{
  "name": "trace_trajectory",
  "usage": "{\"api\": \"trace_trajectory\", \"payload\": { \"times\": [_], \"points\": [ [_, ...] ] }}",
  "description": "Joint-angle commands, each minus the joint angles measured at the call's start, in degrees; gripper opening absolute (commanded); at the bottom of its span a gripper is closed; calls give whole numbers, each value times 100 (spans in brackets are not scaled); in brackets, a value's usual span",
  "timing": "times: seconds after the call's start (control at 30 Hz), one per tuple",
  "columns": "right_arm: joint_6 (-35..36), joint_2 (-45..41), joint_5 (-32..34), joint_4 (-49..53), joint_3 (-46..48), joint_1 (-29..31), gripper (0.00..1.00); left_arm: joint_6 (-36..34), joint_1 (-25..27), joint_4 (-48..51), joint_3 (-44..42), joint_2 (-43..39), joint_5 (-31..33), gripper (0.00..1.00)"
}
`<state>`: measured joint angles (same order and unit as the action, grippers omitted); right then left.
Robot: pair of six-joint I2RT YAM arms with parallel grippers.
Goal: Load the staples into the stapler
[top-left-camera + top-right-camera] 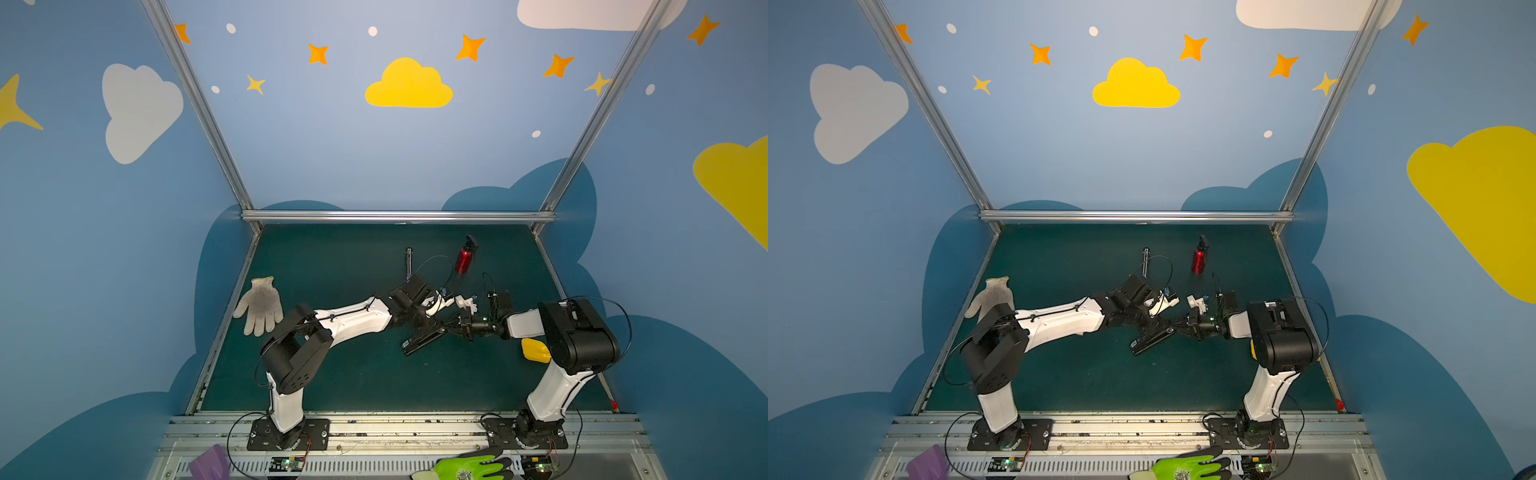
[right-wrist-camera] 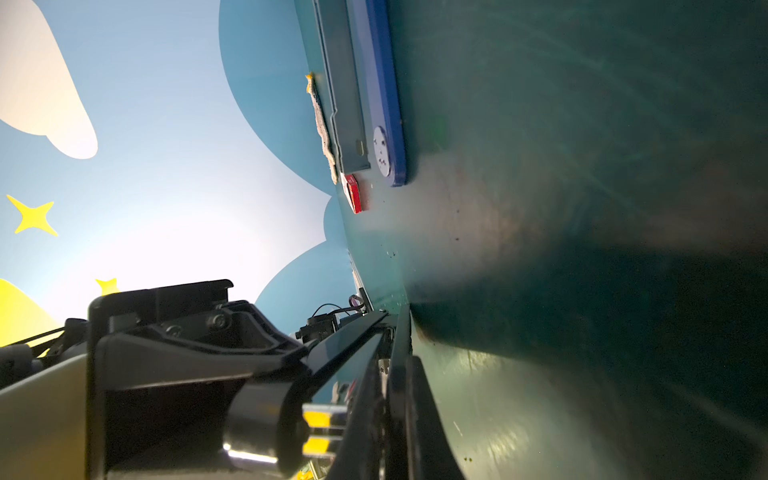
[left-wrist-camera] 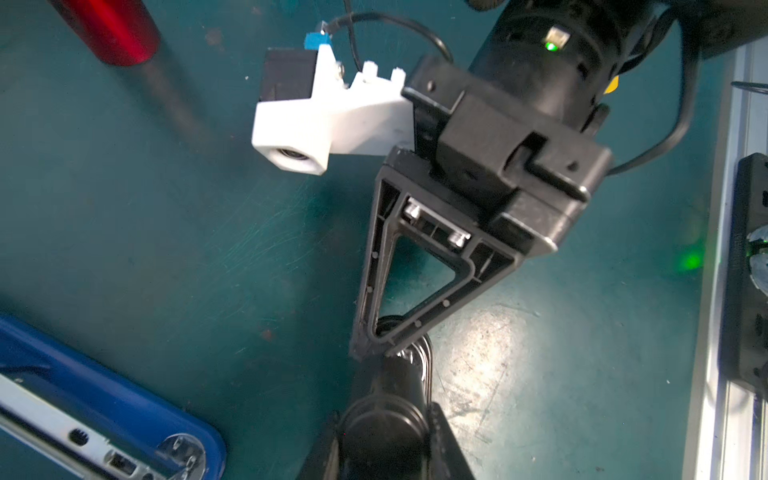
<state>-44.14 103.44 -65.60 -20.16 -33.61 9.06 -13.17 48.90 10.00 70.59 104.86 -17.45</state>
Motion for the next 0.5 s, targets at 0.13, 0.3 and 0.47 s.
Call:
{"api": "trace_trajectory", "payload": {
  "times": [0.13,0.3,0.47],
  "points": [
    [67,255,714,650,-280,-510,0,-38,-134,-344,-328,-929,257,4],
    [299,266,861,1104,-471,-765,0,117,-212,-437,-890,-1468,463,4],
    [318,378,909,1142,-616,-1003,0,200,-214,-383,-1352,-1990,707,4]
  ]
}}
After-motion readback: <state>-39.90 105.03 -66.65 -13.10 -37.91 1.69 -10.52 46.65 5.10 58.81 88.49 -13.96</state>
